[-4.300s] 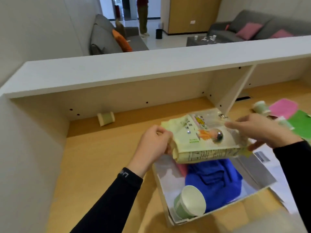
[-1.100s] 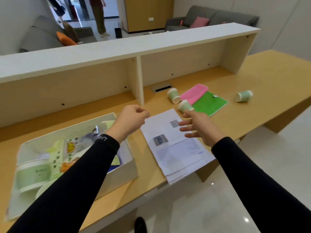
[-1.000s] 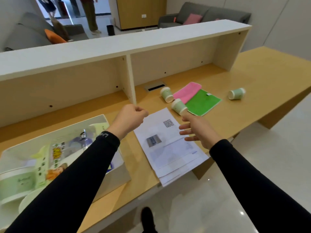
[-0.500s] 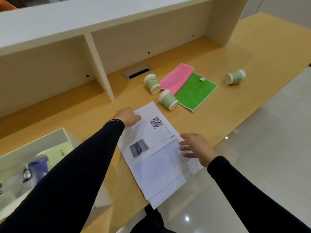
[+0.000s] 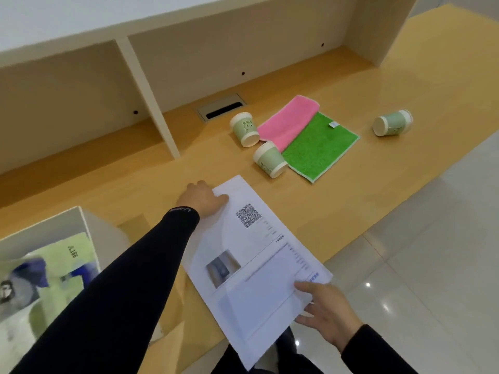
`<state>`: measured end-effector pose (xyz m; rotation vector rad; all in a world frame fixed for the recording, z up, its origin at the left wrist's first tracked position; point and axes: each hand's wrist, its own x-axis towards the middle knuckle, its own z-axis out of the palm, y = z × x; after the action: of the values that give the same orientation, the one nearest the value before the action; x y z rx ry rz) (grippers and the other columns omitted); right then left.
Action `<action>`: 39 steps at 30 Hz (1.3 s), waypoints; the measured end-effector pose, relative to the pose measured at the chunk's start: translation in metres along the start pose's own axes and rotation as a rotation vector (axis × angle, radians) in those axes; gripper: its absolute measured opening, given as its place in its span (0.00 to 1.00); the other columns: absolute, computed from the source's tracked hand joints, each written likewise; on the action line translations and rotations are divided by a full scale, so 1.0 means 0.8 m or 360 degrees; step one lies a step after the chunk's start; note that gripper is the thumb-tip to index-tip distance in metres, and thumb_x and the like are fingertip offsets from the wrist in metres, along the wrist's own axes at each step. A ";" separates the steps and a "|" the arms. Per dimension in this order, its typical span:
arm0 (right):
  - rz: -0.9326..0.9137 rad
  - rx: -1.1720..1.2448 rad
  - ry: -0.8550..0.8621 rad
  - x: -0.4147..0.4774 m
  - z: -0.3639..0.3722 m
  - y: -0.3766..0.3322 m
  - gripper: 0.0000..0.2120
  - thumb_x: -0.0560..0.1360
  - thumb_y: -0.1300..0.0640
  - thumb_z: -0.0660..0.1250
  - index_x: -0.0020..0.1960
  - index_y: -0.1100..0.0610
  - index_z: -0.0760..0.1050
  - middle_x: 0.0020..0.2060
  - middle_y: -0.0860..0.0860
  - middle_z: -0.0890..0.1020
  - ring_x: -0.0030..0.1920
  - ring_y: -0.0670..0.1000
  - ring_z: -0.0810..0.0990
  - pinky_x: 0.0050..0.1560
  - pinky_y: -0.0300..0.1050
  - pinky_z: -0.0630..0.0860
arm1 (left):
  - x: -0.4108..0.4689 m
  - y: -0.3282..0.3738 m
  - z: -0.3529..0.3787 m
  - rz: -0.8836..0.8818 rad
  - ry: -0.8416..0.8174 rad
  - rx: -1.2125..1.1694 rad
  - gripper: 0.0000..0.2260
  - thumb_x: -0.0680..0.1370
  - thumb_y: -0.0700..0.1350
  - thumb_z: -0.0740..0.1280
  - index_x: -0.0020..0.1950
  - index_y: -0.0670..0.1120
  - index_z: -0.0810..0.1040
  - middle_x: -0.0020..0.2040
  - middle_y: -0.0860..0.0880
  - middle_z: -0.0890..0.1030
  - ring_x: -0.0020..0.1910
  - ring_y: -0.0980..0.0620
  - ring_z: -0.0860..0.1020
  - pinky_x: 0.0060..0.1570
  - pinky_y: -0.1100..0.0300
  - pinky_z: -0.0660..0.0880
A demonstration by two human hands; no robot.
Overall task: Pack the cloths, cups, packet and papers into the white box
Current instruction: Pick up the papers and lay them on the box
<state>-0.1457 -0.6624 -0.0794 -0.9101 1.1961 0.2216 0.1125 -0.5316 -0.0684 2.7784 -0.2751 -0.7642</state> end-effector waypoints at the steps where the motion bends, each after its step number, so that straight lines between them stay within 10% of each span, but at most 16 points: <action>1: -0.0085 -0.0012 0.0004 0.002 -0.004 0.000 0.15 0.74 0.66 0.65 0.59 0.57 0.74 0.49 0.56 0.83 0.49 0.59 0.81 0.40 0.51 0.78 | -0.008 -0.003 0.001 -0.0071 0.0003 -0.0066 0.31 0.75 0.60 0.63 0.70 0.41 0.66 0.66 0.39 0.71 0.63 0.40 0.73 0.57 0.53 0.70; 4: -0.0305 -0.0042 0.0007 0.007 -0.018 -0.009 0.17 0.73 0.67 0.64 0.59 0.54 0.73 0.52 0.56 0.83 0.52 0.60 0.81 0.44 0.53 0.78 | -0.035 -0.021 0.010 -0.0218 -0.0111 -0.0224 0.26 0.71 0.62 0.66 0.56 0.42 0.78 0.53 0.41 0.81 0.43 0.44 0.77 0.39 0.58 0.71; 10: -0.0680 -0.0295 -0.0084 0.007 -0.035 -0.055 0.12 0.73 0.69 0.62 0.53 0.59 0.76 0.49 0.59 0.84 0.49 0.61 0.82 0.48 0.59 0.78 | -0.090 -0.019 0.015 -0.0201 -0.0011 -0.0592 0.09 0.73 0.47 0.69 0.50 0.44 0.78 0.53 0.43 0.83 0.46 0.46 0.79 0.45 0.59 0.72; 23: -0.1447 -0.0573 -0.0698 -0.120 0.121 -0.187 0.14 0.72 0.73 0.59 0.45 0.57 0.77 0.46 0.56 0.82 0.41 0.54 0.80 0.40 0.42 0.78 | -0.290 -0.081 -0.162 -0.0192 0.1173 -0.1180 0.06 0.73 0.42 0.71 0.47 0.42 0.79 0.42 0.47 0.80 0.31 0.55 0.75 0.29 0.62 0.70; 29: -0.1598 -0.0692 -0.1076 -0.178 0.245 -0.147 0.28 0.73 0.68 0.65 0.70 0.53 0.65 0.52 0.49 0.81 0.51 0.52 0.82 0.46 0.49 0.79 | -0.384 -0.198 -0.208 -0.0418 0.1633 -0.1111 0.07 0.73 0.42 0.71 0.37 0.45 0.75 0.34 0.52 0.76 0.30 0.53 0.73 0.28 0.61 0.67; 35: -0.1309 -0.1031 -0.1214 -0.174 0.332 -0.052 0.30 0.72 0.71 0.65 0.71 0.55 0.63 0.53 0.52 0.79 0.44 0.49 0.80 0.38 0.43 0.77 | -0.401 -0.318 -0.177 -0.0705 0.1549 -0.0852 0.07 0.73 0.42 0.70 0.48 0.42 0.75 0.46 0.43 0.79 0.44 0.43 0.77 0.43 0.53 0.71; 39: -0.1208 -0.1665 -0.1111 -0.158 0.349 -0.004 0.26 0.70 0.71 0.64 0.64 0.54 0.65 0.51 0.51 0.79 0.43 0.48 0.77 0.37 0.41 0.76 | -0.388 -0.366 -0.135 -0.0968 0.1040 -0.0563 0.16 0.72 0.45 0.70 0.57 0.42 0.74 0.52 0.42 0.80 0.49 0.42 0.77 0.47 0.51 0.74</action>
<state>0.0033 -0.4290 0.0521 -1.9136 -0.0460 0.5065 -0.0598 -0.1573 0.0861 2.5771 0.7681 0.0410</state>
